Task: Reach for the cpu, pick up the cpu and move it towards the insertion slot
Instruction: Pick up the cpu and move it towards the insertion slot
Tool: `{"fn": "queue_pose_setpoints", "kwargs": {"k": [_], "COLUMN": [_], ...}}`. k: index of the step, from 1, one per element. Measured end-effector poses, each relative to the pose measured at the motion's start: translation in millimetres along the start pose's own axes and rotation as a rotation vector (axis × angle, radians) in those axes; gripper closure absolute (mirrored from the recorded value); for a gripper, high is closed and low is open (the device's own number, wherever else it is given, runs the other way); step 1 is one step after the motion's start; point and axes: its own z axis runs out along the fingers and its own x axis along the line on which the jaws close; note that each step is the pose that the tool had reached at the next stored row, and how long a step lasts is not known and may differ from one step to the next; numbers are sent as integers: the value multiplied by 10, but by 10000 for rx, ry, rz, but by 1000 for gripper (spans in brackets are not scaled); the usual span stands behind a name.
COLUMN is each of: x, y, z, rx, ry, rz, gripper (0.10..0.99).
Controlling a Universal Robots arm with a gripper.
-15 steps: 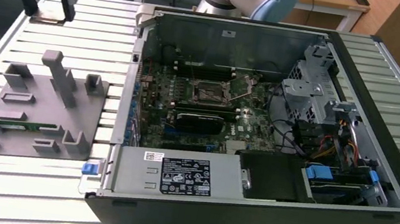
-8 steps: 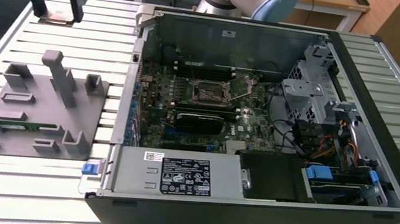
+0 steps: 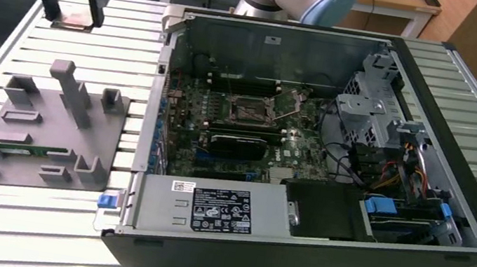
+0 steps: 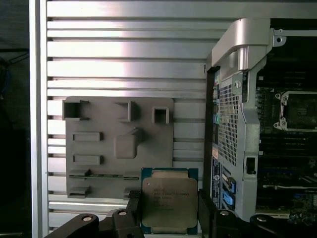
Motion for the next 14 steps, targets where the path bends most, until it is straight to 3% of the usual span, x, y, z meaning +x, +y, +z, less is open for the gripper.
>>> {"fn": "queue_pose_setpoints", "kwargs": {"k": [14], "x": [-236], "y": [-1], "z": [-7], "rx": [0], "ry": [-1], "rz": [0], "gripper": [545]}}
